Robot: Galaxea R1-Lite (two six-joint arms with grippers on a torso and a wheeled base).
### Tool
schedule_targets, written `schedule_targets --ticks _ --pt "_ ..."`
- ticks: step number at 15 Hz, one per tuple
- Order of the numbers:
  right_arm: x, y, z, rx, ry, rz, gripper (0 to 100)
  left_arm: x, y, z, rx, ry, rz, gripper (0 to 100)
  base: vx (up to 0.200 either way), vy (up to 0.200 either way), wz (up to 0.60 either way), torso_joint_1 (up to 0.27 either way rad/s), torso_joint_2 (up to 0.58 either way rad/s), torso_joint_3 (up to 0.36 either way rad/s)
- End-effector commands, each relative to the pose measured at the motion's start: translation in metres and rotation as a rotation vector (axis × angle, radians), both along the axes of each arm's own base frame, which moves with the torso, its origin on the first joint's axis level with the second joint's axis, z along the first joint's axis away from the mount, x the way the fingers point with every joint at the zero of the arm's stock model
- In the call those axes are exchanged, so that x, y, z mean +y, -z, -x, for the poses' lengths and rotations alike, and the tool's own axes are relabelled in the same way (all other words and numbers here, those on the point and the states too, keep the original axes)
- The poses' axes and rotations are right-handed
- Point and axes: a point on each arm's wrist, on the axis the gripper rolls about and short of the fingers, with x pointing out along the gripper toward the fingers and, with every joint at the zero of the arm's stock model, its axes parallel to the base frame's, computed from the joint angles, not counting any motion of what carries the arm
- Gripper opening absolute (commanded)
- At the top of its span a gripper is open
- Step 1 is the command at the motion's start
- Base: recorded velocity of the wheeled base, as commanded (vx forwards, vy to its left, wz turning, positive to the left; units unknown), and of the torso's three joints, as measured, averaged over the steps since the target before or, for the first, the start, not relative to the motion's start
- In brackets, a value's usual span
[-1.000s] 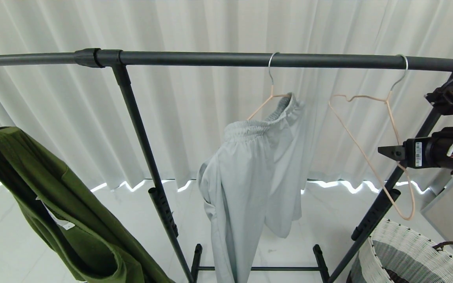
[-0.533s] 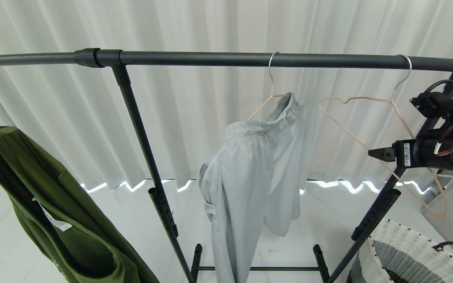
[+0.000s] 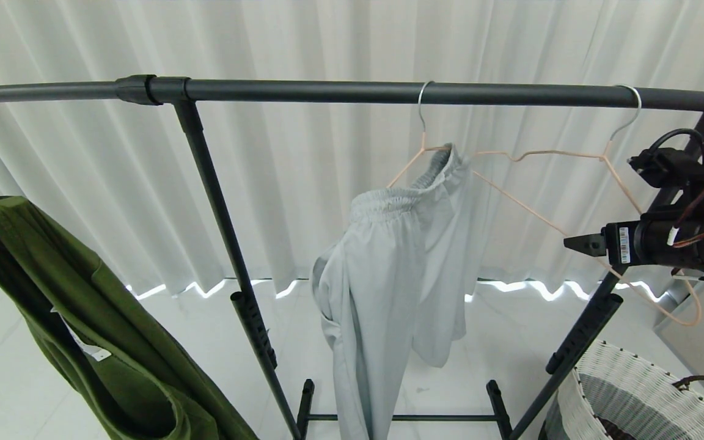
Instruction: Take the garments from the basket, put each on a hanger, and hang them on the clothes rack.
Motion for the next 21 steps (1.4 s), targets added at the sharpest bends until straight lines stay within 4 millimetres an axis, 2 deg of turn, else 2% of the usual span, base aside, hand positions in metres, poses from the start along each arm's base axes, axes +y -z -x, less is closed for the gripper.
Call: schedule_targets --ticks 1,11,12,21 --pt "0.0049 -0.0013 0.0024 -0.002 -0.015 -0.009 100 -0.0001 0.0003 -0.0003 0.002 0.0 0.0 0 0.0 0.0 0.0 0.0 0.0 0.0" --pt "0.0044 0.0044 -0.0061 0.007 0.026 0.003 100 0.0 -0.0003 0.0002 -0.001 0.0 0.0 0 0.0 0.0 0.0 0.0 0.0 0.0" --pt "0.0043 0.0049 -0.006 0.01 0.027 0.005 0 0.0 -0.0003 0.0002 -0.001 0.0 0.0 0 0.0 0.0 0.0 0.0 0.0 0.0" --pt "-0.0022 0.0012 -0.0043 -0.004 0.054 0.004 0 0.0 -0.001 -0.0001 -0.003 0.0 -0.001 0 0.0 0.0 0.0 0.0 0.0 0.0"
